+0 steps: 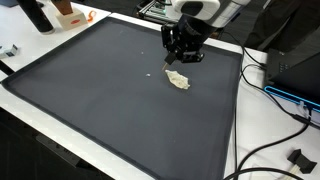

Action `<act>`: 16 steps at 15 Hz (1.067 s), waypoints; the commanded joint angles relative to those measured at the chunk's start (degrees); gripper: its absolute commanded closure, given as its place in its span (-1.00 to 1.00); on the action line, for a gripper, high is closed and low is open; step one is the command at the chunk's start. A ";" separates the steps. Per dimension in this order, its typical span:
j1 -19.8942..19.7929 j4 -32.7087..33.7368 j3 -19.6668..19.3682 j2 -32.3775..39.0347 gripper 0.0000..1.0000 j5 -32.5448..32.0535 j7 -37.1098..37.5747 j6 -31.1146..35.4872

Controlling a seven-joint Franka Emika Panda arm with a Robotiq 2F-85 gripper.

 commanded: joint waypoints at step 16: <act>-3.50 -11.96 0.32 -10.38 0.94 13.57 -12.57 10.63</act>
